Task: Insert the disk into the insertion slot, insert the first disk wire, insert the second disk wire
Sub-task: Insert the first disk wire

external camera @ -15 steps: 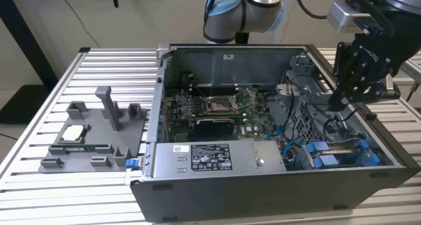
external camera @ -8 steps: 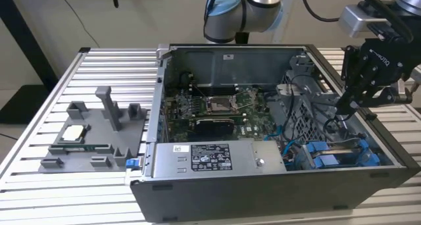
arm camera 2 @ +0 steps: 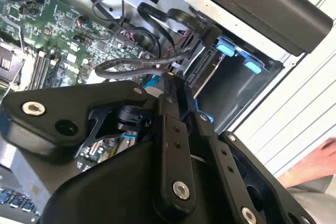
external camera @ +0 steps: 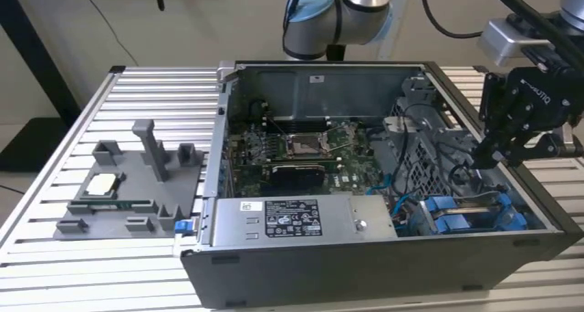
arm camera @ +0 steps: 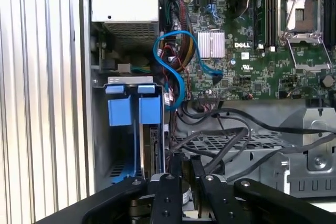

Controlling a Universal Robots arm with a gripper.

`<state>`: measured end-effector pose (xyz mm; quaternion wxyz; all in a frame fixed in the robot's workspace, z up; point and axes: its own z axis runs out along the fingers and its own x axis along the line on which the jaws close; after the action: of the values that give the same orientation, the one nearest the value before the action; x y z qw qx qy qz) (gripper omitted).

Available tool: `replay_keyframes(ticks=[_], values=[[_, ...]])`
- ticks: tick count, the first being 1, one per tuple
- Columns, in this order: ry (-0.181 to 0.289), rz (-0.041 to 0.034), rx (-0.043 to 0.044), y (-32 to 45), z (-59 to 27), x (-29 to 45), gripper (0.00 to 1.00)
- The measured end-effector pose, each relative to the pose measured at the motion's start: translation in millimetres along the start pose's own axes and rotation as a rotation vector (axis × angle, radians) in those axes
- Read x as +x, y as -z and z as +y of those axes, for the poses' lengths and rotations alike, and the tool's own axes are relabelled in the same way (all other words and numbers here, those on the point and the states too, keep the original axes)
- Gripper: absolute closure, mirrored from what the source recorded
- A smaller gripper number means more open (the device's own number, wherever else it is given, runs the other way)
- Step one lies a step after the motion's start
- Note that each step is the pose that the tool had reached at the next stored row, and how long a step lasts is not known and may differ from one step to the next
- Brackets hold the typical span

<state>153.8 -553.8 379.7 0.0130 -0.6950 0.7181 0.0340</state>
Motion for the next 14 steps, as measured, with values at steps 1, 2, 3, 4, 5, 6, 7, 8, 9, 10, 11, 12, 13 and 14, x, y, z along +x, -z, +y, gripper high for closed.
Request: replay_keyframes(ticks=[1, 2, 3, 4, 5, 6, 7, 8, 9, 10, 11, 12, 13, 14], values=[[0.004, 0.0002, -0.0002, -0.6, -0.2, 1.1, 0.81], [0.008, 0.0003, -0.0003, -1.1, -0.4, 1.8, 0.81], [0.013, 0.0004, -0.0006, -1.4, -0.5, 2.3, 0.81], [0.017, 0.0005, -0.0008, -1.4, -0.6, 2.6, 0.81], [0.018, 0.0002, -0.0008, -1.4, -0.6, 2.6, 0.81], [0.018, 0.0, -0.0009, -1.4, -0.6, 2.6, 0.81], [0.018, -0.0001, -0.0009, -1.4, -0.6, 2.6, 0.81], [0.018, -0.0002, -0.0009, -1.4, -0.6, 2.6, 0.81], [0.018, -0.0003, -0.0009, -1.4, -0.6, 2.6, 0.81], [0.018, -0.0003, -0.0009, -1.7, -0.6, 2.7, 0.81], [0.018, -0.0003, -0.0009, -2.2, -0.7, 3.1, 0.81], [0.018, -0.0003, -0.0007, -3.0, -0.7, 3.8, 0.81], [0.018, -0.0004, -0.0002, -3.9, -0.8, 4.3, 0.81], [0.018, -0.0004, 0.0006, -5.0, -0.8, 5.0, 0.81]])
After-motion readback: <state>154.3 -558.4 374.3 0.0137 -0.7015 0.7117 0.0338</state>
